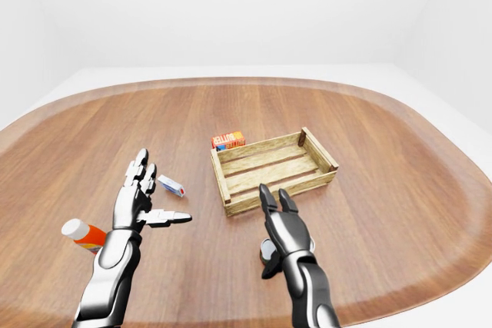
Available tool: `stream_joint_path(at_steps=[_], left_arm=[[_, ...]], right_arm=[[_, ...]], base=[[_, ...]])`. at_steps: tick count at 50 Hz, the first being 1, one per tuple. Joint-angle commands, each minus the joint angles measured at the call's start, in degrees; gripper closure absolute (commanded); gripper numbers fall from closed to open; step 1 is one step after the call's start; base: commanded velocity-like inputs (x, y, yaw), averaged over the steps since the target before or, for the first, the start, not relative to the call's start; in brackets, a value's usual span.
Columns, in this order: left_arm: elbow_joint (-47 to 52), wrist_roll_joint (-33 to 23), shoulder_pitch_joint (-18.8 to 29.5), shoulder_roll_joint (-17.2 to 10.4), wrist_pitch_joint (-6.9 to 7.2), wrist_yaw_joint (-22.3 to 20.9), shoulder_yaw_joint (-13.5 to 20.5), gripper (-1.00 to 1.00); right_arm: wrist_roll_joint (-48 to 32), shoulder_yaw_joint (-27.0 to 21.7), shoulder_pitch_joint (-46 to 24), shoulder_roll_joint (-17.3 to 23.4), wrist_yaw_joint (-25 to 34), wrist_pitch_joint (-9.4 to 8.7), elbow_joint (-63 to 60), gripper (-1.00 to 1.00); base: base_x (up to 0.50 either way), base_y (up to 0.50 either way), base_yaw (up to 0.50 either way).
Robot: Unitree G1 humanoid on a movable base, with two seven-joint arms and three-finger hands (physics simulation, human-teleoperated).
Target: Pick up the tomato sauce, and put it in the wooden tray.
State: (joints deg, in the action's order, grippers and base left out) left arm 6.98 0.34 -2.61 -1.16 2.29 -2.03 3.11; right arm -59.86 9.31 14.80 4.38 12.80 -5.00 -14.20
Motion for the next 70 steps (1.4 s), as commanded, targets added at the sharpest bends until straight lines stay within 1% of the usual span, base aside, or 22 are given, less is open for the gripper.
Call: stream_joint_path(at_steps=[1, 15, 21, 29, 48, 70], left_arm=[[-0.08, 0.00, 0.03, -0.02, -0.07, -0.01, 0.03, -1.00], [0.11, 0.32, -0.01, 0.01, 0.13, -0.18, 0.08, -1.00], [-0.05, 0.32, 0.03, 0.01, 0.08, -0.15, 0.05, -1.00], [-0.11, 0.28, 0.00, 0.02, -0.01, -0.17, -0.03, -1.00], [-0.11, 0.19, -0.04, 0.00, -0.08, -0.15, 0.01, -1.00], [0.19, 0.16, -0.12, 0.01, 0.11, -0.19, 0.00, -1.00]], right_arm=[[-3.25, 0.39, -0.09, 0.14, -0.16, 0.00, 1.71, -1.00], [-4.99, 0.87, -0.39, 0.03, -0.15, 0.00, 2.72, -1.00], [-6.05, 0.95, -1.34, 0.10, -1.09, 0.00, 5.95, -1.00], [-6.47, 1.25, -1.41, 0.03, -0.92, 0.00, 6.13, -1.00], [-8.85, 1.98, -3.61, -0.03, -3.49, 0.00, 13.24, -1.00], [-8.63, 2.59, -4.34, 0.05, -3.95, 0.00, 18.24, -1.00]], base=[[0.00, 0.00, 0.00], [0.00, 0.00, 0.00], [0.00, 0.00, 0.00], [0.00, 0.00, 0.00], [0.00, 0.00, 0.00], [0.00, 0.00, 0.00]])
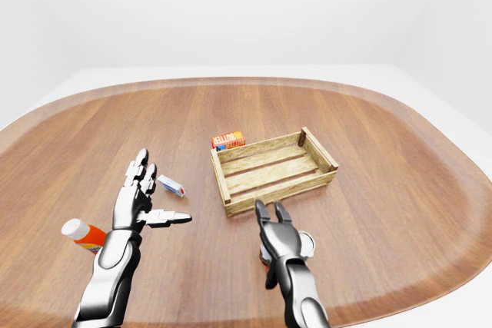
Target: Pick up the tomato sauce, and put it in the wooden tray.
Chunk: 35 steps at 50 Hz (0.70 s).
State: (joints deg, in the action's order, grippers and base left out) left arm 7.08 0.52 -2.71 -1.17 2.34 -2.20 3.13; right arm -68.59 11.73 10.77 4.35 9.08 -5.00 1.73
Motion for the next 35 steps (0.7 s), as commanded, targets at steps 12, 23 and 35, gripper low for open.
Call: stream_joint_path(at_steps=[12, 23, 35], left_arm=[[0.12, -0.08, 0.02, 0.02, 0.12, 0.11, -0.01, -1.00], [0.22, -0.05, 0.00, 0.07, 0.15, 0.06, -0.16, -1.00], [0.20, 0.02, 0.00, 0.07, 0.10, 0.06, -0.17, -1.00]], right_arm=[[0.28, 0.21, -0.60, 0.28, -0.49, 0.00, 5.07, -1.00], [0.99, -0.07, -1.20, 0.33, -0.67, 0.00, 7.39, -1.00], [1.95, -0.49, -2.17, 0.35, -1.59, 0.00, 10.12, -1.00]], base=[[0.00, 0.00, 0.00], [0.00, 0.00, 0.00], [0.00, 0.00, 0.00]])
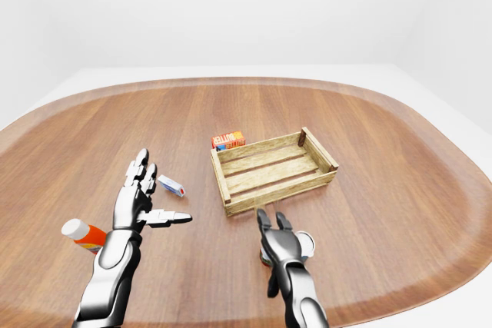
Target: Pick up the tomato sauce, and put it in the wooden tray.
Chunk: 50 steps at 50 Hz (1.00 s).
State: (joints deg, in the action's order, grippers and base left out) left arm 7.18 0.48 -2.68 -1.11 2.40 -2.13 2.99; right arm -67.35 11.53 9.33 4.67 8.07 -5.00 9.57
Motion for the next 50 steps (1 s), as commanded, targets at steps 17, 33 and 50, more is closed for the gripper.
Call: stream_joint_path(at_steps=[17, 33, 50], left_arm=[[-0.14, -0.02, -0.05, 0.01, -0.21, 0.01, -0.03, -1.00], [-0.24, 0.04, 0.06, -0.06, -0.18, -0.06, 0.10, -1.00], [-0.15, -0.04, 0.00, -0.03, -0.14, -0.04, 0.03, -1.00]], right_arm=[[3.08, -1.15, -2.75, 0.03, -2.72, 0.00, 8.07, -1.00], [6.74, -1.12, -2.62, 0.39, -1.01, 0.00, 12.99, 1.00], [6.23, -1.12, -2.90, 0.51, -1.13, 0.00, 12.70, 1.00]], base=[[0.00, 0.00, 0.00], [0.00, 0.00, 0.00], [0.00, 0.00, 0.00]])
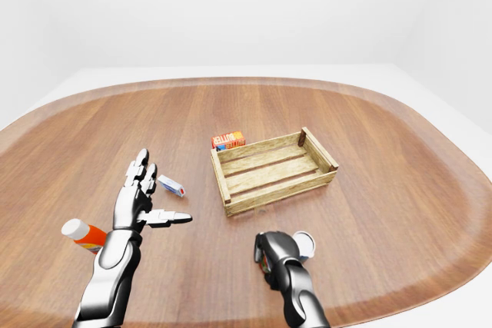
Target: Pick up the tomato sauce, and put it in the wooden tray.
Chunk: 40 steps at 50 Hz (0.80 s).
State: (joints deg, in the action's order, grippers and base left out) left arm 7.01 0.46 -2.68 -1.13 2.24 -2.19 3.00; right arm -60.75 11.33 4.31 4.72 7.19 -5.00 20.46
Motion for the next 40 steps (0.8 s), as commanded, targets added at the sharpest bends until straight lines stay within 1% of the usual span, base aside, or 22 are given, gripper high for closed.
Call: stream_joint_path(at_steps=[1, 10, 21, 25, 28, 31, 40], left_arm=[[0.10, 0.02, -0.04, 0.01, 0.07, -0.01, 0.02, -1.00], [0.15, -0.02, -0.05, 0.04, 0.05, -0.01, -0.07, -1.00], [0.09, -0.06, 0.03, 0.05, 0.08, 0.05, -0.15, -1.00], [0.08, 0.01, 0.04, 0.06, 0.10, 0.05, -0.12, -1.00], [-0.21, -0.10, 0.08, 0.06, -0.13, 0.09, -0.19, -1.00], [0.01, -0.06, 0.04, 0.04, 0.01, 0.08, -0.13, -1.00], [-0.23, -0.07, 0.05, 0.05, -0.18, 0.07, -0.15, -1.00]], right_arm=[[-0.39, -0.92, 2.14, 0.46, -0.20, 0.00, 1.75, 1.00], [-0.99, -0.72, 2.42, 0.45, -0.09, 0.00, 0.69, 1.00], [-2.75, 0.12, 4.25, 0.09, 1.28, 0.00, -7.06, 1.00], [-3.45, 0.45, 5.68, 0.06, 2.64, 0.00, -11.43, 1.00], [-3.58, 0.80, 5.63, -0.05, 2.26, 0.00, -11.02, 1.00], [-3.54, 1.00, 5.51, -0.07, 2.17, 0.00, -10.74, 1.00], [-3.60, 1.52, 6.23, -0.13, 1.91, 0.00, -15.12, 1.00]], base=[[0.00, 0.00, 0.00], [0.00, 0.00, 0.00], [0.00, 0.00, 0.00], [0.00, 0.00, 0.00], [0.00, 0.00, 0.00], [0.00, 0.00, 0.00], [0.00, 0.00, 0.00]])
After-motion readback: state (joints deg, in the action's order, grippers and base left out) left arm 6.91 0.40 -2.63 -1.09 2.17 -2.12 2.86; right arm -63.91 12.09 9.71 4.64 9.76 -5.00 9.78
